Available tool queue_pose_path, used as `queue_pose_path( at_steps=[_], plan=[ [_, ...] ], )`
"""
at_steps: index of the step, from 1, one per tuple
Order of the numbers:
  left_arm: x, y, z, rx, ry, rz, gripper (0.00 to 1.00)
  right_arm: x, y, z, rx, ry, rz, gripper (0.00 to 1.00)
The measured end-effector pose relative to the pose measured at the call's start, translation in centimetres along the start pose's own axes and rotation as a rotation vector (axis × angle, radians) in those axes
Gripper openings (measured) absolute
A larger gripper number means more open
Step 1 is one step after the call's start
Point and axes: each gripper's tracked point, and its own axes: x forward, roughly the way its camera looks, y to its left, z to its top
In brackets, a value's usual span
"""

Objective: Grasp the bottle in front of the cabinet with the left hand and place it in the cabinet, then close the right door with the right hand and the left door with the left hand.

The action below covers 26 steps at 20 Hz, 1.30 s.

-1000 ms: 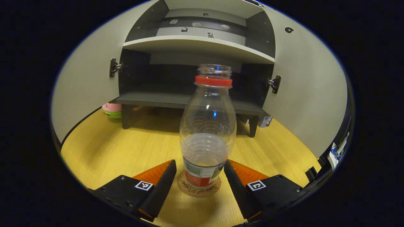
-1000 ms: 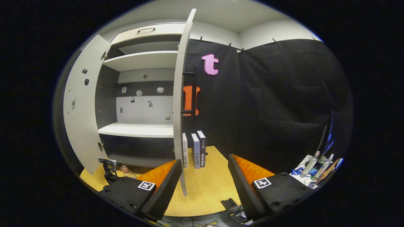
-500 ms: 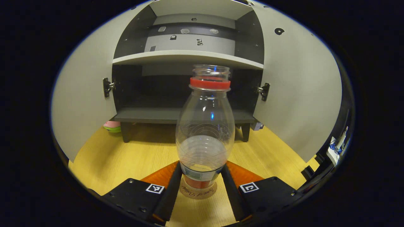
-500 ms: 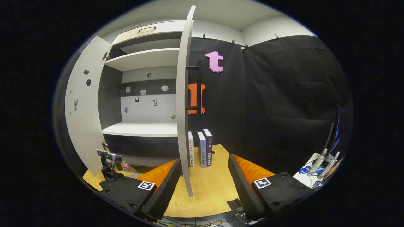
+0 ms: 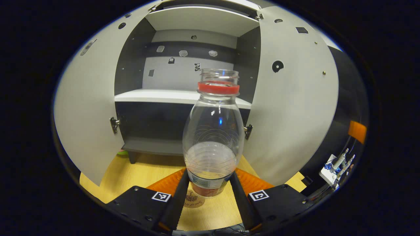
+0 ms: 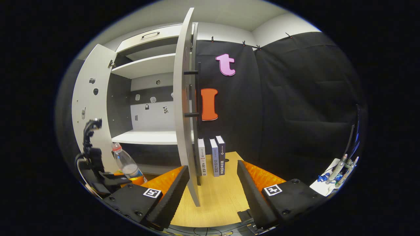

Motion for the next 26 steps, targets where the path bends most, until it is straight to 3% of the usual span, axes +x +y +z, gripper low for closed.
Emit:
queue_pose_path(
  at_steps=[6, 13, 20, 26],
  plan=[
    [0.6, -1.5, 10.9, -0.033, -0.085, -0.044, 0.72, -0.1, -2.7, 2.2, 0.02, -0.055, 0.014, 0.97],
    [5.1, -1.9, 20.6, 0.06, -0.134, -0.042, 0.72, -0.2, -6.2, 4.1, 0.041, -0.106, -0.01, 0.97],
    [13.4, -0.6, 24.0, 0.062, -0.07, -0.015, 0.72, -0.2, -8.8, 4.8, 0.047, -0.123, -0.042, 0.97],
    [18.3, 0.0, 22.5, 0.063, 0.026, -0.009, 0.72, -0.2, -10.0, 4.5, 0.048, -0.116, -0.071, 0.97]
  ],
)
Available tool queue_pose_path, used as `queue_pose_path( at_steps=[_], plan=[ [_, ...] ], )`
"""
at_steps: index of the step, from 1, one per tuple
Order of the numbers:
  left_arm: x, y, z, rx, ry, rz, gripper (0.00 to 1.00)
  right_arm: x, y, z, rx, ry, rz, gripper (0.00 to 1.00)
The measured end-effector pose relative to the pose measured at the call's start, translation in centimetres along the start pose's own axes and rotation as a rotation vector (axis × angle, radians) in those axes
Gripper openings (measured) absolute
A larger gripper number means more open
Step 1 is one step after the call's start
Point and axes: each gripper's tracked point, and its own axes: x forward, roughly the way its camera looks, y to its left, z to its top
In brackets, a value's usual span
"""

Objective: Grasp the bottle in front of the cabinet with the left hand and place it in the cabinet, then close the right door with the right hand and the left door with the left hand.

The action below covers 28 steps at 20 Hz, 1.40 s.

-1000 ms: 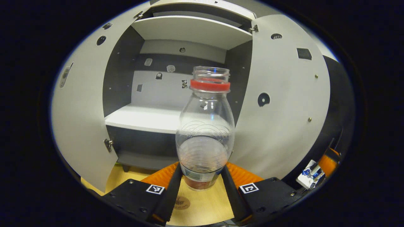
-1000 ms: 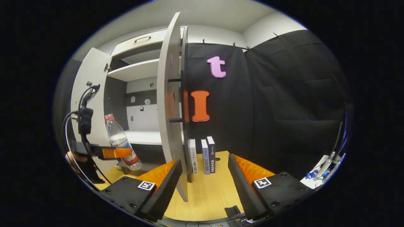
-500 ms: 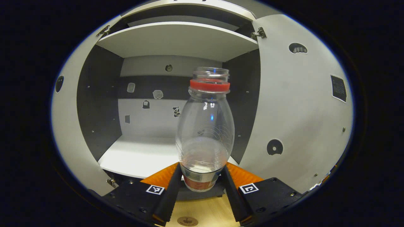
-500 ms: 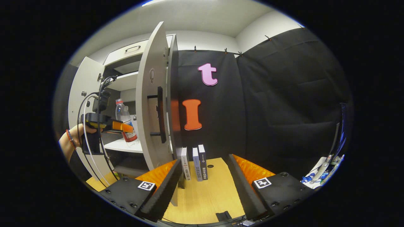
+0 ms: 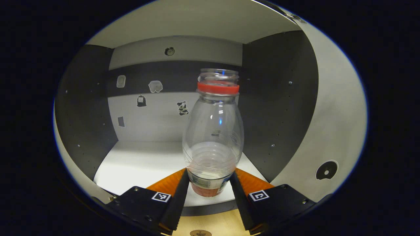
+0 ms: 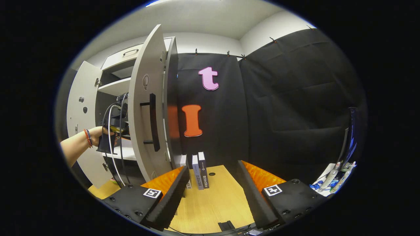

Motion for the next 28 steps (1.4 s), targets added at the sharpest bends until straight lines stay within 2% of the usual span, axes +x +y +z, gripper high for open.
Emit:
queue_pose_path(
  at_steps=[11, 17, 21, 22, 23, 25, 26, 27, 28],
  plan=[
    [1.6, 0.5, -1.2, 0.011, 0.053, 0.009, 0.76, 0.6, 0.4, -0.8, -0.013, 0.024, -0.006, 0.97],
    [1.7, 0.6, -1.9, -0.023, 0.064, 0.009, 0.77, 0.6, 0.8, -1.0, -0.005, 0.027, -0.014, 0.97],
    [1.6, 0.7, -2.0, -0.04, 0.063, 0.013, 0.85, 0.7, 0.9, -0.9, -0.006, 0.023, -0.02, 0.97],
    [1.3, 0.7, -2.0, -0.043, 0.06, 0.017, 0.92, 0.7, 1.0, -0.9, -0.007, 0.022, -0.019, 0.97],
    [1.2, 0.8, -2.0, -0.047, 0.059, 0.019, 0.95, 0.8, 1.2, -1.1, -0.008, 0.024, -0.018, 0.97],
    [0.7, 0.9, -1.9, -0.053, 0.051, 0.021, 0.95, 0.9, 1.6, -1.4, -0.007, 0.031, -0.014, 0.97],
    [0.4, 1.1, -1.9, -0.057, 0.044, 0.021, 0.95, 1.0, 1.8, -1.5, -0.005, 0.035, -0.011, 0.92],
    [0.0, 1.1, -1.7, -0.06, 0.034, 0.02, 0.95, 1.1, 1.9, -1.5, -0.004, 0.036, -0.009, 0.92],
    [-0.6, 1.1, -1.6, -0.06, 0.024, 0.019, 0.96, 1.2, 2.1, -1.4, -0.005, 0.036, -0.007, 0.97]
  ],
)
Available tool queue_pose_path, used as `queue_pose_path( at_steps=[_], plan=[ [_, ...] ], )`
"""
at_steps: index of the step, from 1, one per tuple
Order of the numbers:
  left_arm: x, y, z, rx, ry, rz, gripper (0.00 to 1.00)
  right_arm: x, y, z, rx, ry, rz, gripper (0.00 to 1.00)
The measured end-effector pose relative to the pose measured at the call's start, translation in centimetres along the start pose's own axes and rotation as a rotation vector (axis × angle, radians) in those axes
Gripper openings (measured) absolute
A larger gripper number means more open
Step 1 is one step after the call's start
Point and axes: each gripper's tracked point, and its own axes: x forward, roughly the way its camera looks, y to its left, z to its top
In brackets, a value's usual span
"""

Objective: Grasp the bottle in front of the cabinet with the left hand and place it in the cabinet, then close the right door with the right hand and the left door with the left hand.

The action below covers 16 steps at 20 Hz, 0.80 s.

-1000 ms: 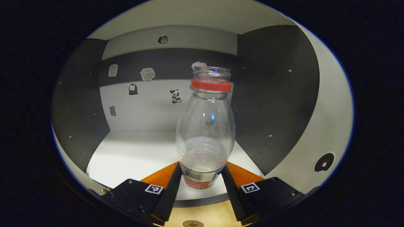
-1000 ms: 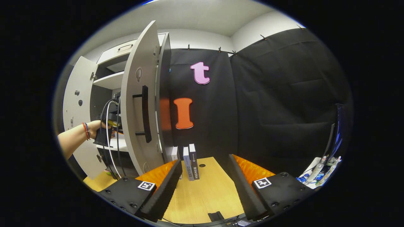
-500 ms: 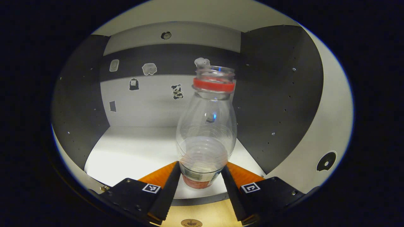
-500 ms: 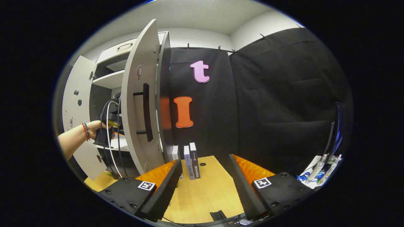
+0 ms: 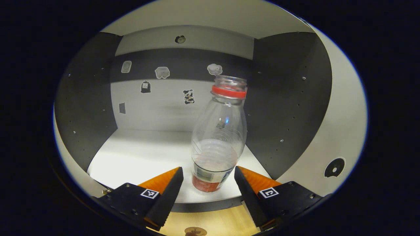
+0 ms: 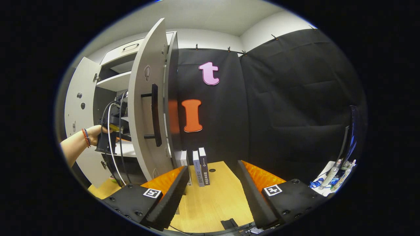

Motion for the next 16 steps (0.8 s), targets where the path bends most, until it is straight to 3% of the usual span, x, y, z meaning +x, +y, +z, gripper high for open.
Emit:
queue_pose_path(
  at_steps=[6, 13, 16],
  plan=[
    [-6.2, 0.7, 1.8, 0.005, -0.129, -0.006, 0.95, 1.3, 1.9, 0.3, -0.028, -0.01, 0.03, 0.97],
    [-17.2, 4.4, 2.3, 0.011, -0.298, 0.045, 0.95, 3.6, 6.0, -0.5, -0.068, 0.014, 0.122, 0.97],
    [-22.1, 6.6, 1.1, -0.013, -0.359, 0.062, 0.95, 4.6, 6.9, -1.1, -0.104, 0.034, 0.127, 0.97]
  ],
)
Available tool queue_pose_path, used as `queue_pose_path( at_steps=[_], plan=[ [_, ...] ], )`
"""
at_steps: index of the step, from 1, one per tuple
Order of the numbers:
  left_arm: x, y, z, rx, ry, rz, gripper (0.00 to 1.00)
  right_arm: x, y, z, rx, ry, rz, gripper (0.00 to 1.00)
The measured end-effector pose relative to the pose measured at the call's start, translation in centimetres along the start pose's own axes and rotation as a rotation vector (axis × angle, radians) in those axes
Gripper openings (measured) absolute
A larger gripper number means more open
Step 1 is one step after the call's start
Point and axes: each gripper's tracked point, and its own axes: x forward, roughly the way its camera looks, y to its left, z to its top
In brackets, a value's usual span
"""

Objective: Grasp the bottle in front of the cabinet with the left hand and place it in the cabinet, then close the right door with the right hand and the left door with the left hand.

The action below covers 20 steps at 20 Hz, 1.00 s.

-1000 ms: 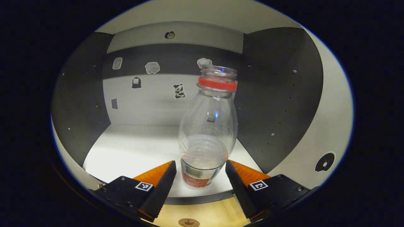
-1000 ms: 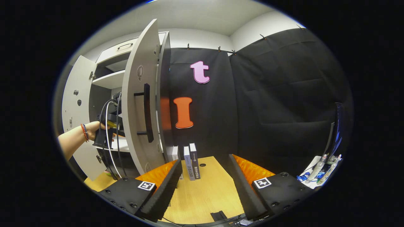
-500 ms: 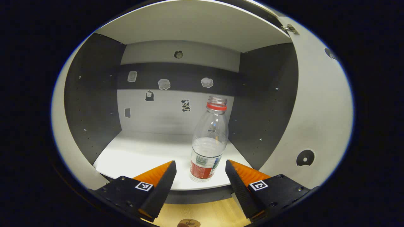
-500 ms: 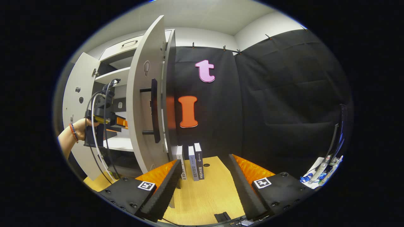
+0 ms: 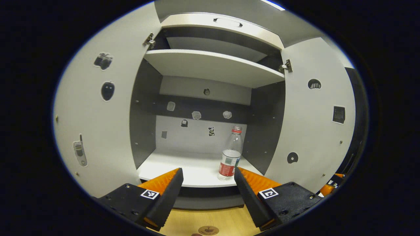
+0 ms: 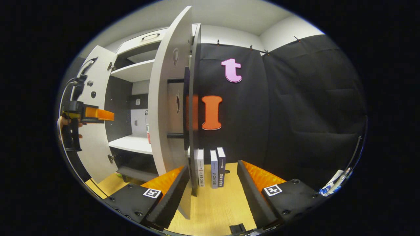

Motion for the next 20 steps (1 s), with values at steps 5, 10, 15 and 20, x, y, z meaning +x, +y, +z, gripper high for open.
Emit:
queue_pose_path(
  at_steps=[5, 10, 15, 20],
  plan=[
    [-6.1, 4.7, -0.4, 0.007, -0.037, 0.058, 0.95, 0.4, 1.4, -0.5, -0.04, 0.006, -0.034, 0.97],
    [-9.5, 8.1, -0.8, -0.019, -0.052, 0.075, 0.95, 0.1, 1.8, -0.2, -0.097, -0.015, -0.09, 1.0],
    [-10.4, 10.0, -1.6, -0.051, -0.057, 0.056, 0.95, -0.1, 3.5, -0.2, -0.064, -0.015, -0.113, 0.92],
    [-11.3, 11.2, -1.3, -0.051, -0.069, 0.046, 0.96, 0.1, 7.8, -0.2, -0.071, -0.022, -0.056, 0.92]
  ],
)
